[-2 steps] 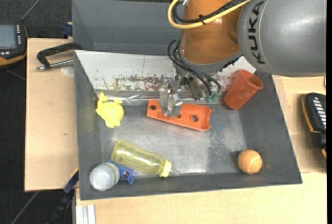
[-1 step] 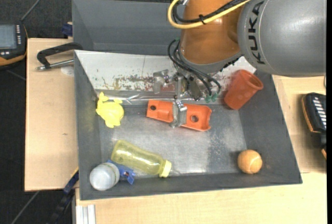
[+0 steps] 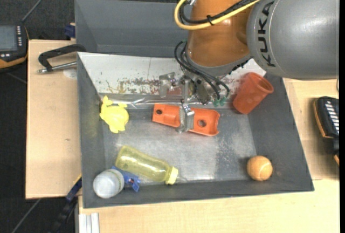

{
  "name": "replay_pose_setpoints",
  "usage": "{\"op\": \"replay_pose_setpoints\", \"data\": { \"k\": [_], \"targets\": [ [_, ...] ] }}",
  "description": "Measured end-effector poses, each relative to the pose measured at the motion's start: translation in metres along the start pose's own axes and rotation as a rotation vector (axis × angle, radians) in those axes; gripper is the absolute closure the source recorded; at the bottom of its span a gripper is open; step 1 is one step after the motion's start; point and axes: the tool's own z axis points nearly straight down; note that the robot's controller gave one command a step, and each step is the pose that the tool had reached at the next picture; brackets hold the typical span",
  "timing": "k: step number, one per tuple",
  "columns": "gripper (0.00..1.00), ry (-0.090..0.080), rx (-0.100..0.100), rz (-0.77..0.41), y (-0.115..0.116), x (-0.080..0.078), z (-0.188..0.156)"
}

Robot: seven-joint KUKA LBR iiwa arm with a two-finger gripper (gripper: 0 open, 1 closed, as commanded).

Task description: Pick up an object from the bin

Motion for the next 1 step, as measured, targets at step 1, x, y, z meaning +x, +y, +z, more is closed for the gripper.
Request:
{"op": "replay_pose_setpoints", "data": {
  "k": [1],
  "targets": [
    [0.00,-0.005,0.000,0.081,-0.0173,-0.0015,0.0413]
  ]
}}
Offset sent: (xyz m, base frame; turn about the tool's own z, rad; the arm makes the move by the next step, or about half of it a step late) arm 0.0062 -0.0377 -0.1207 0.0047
